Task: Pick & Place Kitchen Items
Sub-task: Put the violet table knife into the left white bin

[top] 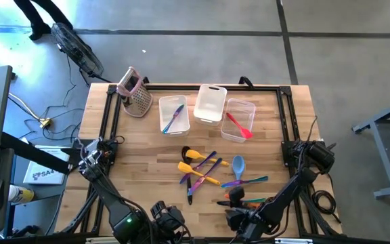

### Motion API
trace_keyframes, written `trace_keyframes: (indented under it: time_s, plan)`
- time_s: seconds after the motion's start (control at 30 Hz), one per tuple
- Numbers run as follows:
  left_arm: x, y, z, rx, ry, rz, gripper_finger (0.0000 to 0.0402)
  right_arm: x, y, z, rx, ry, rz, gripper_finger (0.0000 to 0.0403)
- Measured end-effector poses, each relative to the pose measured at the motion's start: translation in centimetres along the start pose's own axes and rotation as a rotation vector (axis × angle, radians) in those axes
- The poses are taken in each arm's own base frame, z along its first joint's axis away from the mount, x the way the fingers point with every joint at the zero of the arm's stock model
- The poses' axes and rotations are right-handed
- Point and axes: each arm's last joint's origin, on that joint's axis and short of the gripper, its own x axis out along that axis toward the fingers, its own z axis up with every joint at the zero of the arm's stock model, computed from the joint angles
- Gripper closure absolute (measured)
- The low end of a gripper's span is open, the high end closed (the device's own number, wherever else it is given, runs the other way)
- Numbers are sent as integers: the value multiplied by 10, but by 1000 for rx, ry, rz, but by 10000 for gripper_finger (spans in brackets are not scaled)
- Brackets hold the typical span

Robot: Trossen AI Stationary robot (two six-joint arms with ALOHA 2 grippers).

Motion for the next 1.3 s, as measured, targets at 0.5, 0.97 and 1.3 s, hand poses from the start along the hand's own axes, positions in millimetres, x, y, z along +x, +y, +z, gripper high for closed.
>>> trace_keyframes:
  time_s: [0.5, 0.97, 1.3]
  plan:
    - [0, 0, 0, 1, -5, 2, 263, 1, -3, -1, 21, 18, -20, 254]
    - [0, 0, 0, 0, -10, 2, 263, 8, -12, 1, 44, 35, -32, 254]
    - [0, 0, 0, -4, -11, 2, 263, 12, -15, 1, 107, 68, 4, 261]
